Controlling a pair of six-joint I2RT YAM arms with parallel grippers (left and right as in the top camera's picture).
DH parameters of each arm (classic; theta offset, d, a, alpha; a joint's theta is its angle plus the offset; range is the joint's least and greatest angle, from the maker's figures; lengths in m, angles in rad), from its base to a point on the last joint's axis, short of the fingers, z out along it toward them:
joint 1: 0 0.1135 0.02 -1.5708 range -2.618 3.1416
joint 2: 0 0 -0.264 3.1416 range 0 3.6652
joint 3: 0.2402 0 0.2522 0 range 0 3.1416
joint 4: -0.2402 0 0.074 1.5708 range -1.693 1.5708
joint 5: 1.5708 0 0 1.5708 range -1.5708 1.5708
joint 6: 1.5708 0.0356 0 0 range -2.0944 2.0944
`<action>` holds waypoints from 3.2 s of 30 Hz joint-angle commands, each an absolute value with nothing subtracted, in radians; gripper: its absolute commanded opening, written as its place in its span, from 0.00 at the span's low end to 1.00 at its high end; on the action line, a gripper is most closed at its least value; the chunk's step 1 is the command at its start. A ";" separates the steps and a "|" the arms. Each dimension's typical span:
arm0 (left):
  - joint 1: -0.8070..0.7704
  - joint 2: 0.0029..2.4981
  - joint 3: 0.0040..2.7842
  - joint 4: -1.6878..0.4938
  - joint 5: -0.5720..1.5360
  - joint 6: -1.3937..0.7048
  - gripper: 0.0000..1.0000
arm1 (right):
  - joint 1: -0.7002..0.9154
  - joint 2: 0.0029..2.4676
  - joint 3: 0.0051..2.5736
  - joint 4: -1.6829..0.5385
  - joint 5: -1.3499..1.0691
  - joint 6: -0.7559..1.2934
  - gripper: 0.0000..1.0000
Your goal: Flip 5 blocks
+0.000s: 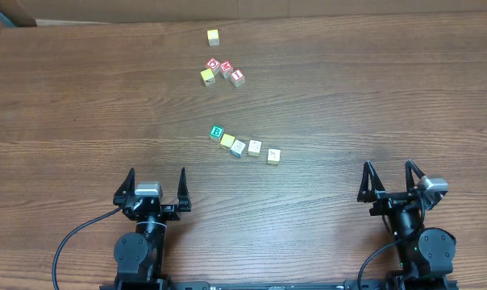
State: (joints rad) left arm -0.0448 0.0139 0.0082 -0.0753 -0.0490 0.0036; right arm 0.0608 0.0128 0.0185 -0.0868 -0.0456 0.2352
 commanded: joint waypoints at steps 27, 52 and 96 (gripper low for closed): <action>-0.039 0.004 0.005 -0.067 0.087 -0.052 1.00 | 0.065 0.003 0.008 -0.081 -0.047 0.235 1.00; -0.039 0.004 0.019 -0.050 0.126 -0.068 1.00 | 0.066 0.003 0.008 -0.080 -0.052 0.257 1.00; -0.040 1.753 2.194 -1.689 0.404 -0.023 0.04 | 0.202 1.736 2.014 -1.609 -0.550 0.234 0.04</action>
